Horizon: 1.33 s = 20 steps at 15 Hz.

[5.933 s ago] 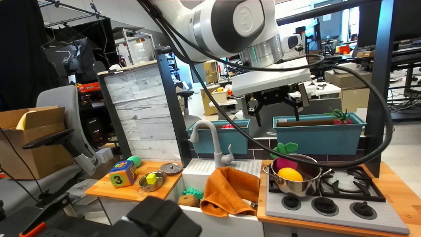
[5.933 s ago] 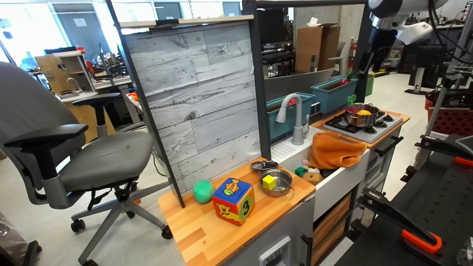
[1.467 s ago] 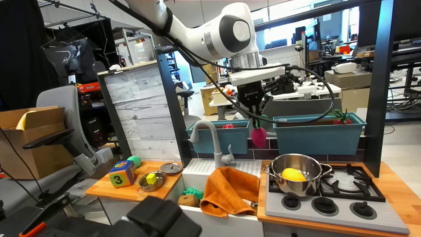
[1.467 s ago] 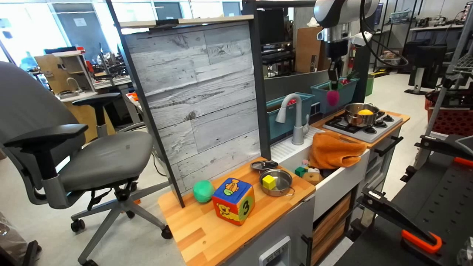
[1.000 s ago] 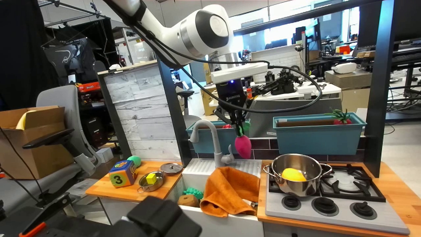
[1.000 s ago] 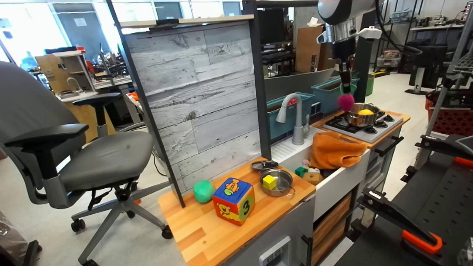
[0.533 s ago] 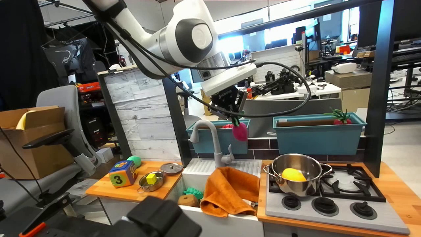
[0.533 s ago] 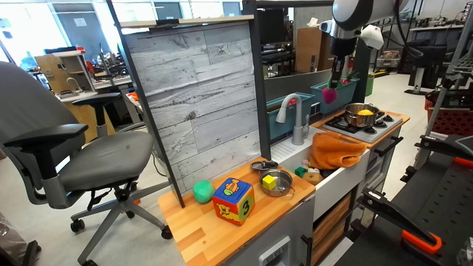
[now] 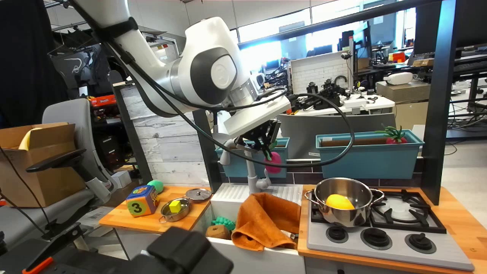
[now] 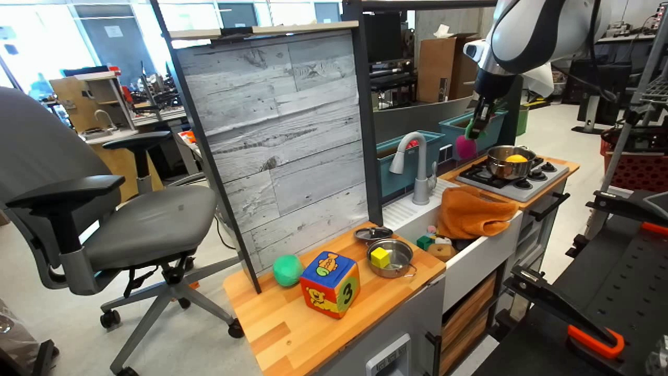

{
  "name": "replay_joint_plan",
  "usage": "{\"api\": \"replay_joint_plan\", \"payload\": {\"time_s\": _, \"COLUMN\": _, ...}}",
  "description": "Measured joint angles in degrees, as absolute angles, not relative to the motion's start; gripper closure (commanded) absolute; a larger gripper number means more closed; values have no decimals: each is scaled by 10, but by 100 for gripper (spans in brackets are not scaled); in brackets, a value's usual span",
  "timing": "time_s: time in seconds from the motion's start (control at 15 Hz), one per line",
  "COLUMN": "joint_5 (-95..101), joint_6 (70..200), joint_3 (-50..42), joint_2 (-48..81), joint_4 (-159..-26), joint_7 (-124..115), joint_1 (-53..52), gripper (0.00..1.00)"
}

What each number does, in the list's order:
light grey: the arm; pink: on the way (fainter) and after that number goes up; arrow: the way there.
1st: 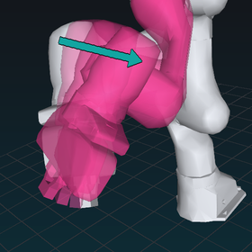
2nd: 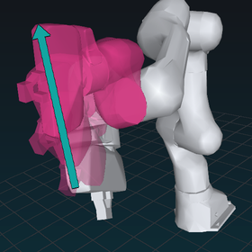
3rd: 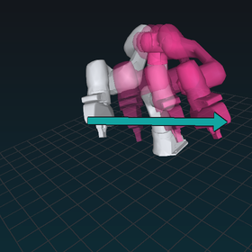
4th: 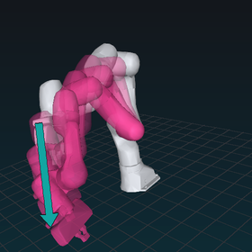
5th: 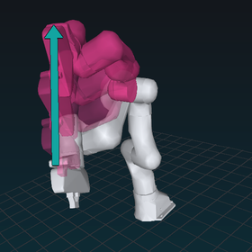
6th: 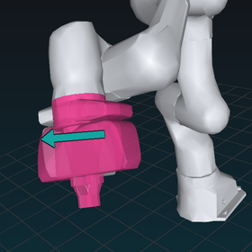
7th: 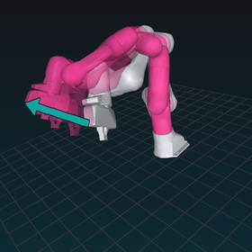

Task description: Remove the purple plushy from the pot and put it in the sink

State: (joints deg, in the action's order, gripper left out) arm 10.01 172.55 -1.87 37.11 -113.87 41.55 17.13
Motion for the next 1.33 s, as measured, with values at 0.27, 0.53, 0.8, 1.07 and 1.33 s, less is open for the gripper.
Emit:
{"api": "replay_joint_plan", "payload": {"time_s": 0.27, "joint_5": 113, "joint_6": 1693, "joint_3": -41, "joint_2": 363, "joint_4": -1145, "joint_7": 388, "joint_1": 154, "gripper": 46}}
{"api": "replay_joint_plan", "payload": {"time_s": 0.53, "joint_5": 121, "joint_6": 1662, "joint_3": -48, "joint_2": 352, "joint_4": -1146, "joint_7": 368, "joint_1": 149, "gripper": 18}}
{"api": "replay_joint_plan", "payload": {"time_s": 0.8, "joint_5": 125, "joint_6": 1627, "joint_3": -53, "joint_2": 342, "joint_4": -1146, "joint_7": 357, "joint_1": 146, "gripper": 0}}
{"api": "replay_joint_plan", "payload": {"time_s": 1.07, "joint_5": 154, "joint_6": 1483, "joint_3": -80, "joint_2": 327, "joint_4": -1128, "joint_7": 328, "joint_1": 122, "gripper": 0}}
{"api": "replay_joint_plan", "payload": {"time_s": 1.33, "joint_5": 173, "joint_6": 1302, "joint_3": -87, "joint_2": 324, "joint_4": -1083, "joint_7": 313, "joint_1": 106, "gripper": 0}}
